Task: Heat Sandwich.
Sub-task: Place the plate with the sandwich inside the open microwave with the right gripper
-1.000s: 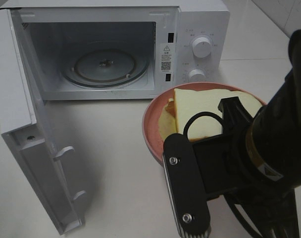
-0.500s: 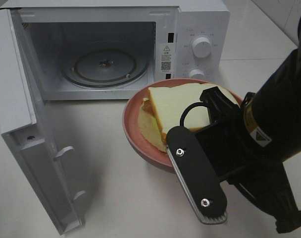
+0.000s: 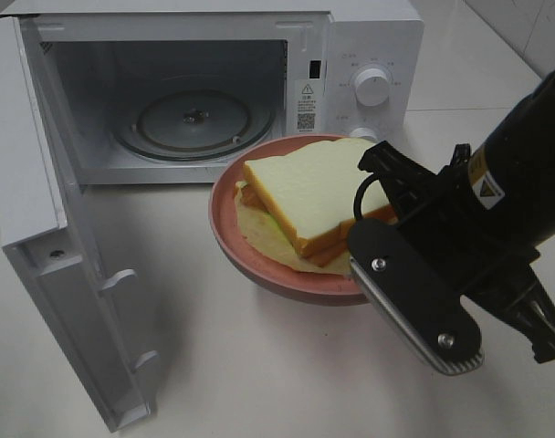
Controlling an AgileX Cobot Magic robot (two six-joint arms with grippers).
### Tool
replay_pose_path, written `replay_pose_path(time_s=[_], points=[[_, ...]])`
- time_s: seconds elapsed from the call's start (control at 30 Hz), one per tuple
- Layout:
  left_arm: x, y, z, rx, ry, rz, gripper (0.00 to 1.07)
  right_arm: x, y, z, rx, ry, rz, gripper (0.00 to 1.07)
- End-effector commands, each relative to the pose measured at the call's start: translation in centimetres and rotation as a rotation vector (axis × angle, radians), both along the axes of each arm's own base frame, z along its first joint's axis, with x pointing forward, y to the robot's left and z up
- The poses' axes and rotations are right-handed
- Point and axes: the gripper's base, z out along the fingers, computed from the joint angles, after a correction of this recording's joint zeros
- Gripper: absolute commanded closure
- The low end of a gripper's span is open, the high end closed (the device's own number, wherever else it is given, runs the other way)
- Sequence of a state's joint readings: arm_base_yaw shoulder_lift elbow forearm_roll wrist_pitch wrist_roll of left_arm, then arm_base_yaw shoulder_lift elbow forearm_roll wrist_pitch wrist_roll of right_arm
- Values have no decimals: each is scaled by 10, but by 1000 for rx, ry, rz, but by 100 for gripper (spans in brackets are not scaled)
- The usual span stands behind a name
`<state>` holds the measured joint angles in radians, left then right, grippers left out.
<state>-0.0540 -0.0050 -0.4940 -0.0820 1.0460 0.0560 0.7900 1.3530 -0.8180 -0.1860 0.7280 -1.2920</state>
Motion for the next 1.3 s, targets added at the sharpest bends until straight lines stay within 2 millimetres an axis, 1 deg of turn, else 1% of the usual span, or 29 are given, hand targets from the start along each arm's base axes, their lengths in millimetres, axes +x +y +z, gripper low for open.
replay_pose_path(time_s=[0.03, 0.13, 0.47, 0.67, 0.77, 1.0, 1.07, 1.17, 1.2, 1.3], points=[[-2, -1, 0, -8, -22, -2, 9, 11, -7, 3, 30, -37, 65, 107], [-2, -1, 0, -8, -22, -2, 9, 14, -9, 2, 50, -23, 93, 107], [-2, -1, 0, -8, -22, -2, 9, 17, -11, -3, 35, 1, 86, 107], [-2, -1, 0, -8, -22, -2, 9, 20, -6, -16, 19, 48, 88, 107], [-2, -1, 0, -8, -22, -2, 9, 24, -2, -22, 27, 52, 91, 107], [-2, -1, 0, -8, -22, -2, 9, 32, 5, -29, 20, 61, 94, 107], [-2, -1, 0, -8, -22, -2, 9, 40, 11, -30, 17, 62, 105, 107], [-2, -1, 0, -8, -22, -2, 9, 46, 16, -31, 20, 63, 111, 107], [-2, -1, 0, -8, -22, -2, 9, 51, 22, -31, 29, 65, 114, 107], [-2, -1, 0, -8, -22, -2, 9, 56, 27, -32, 33, 70, 121, 107]])
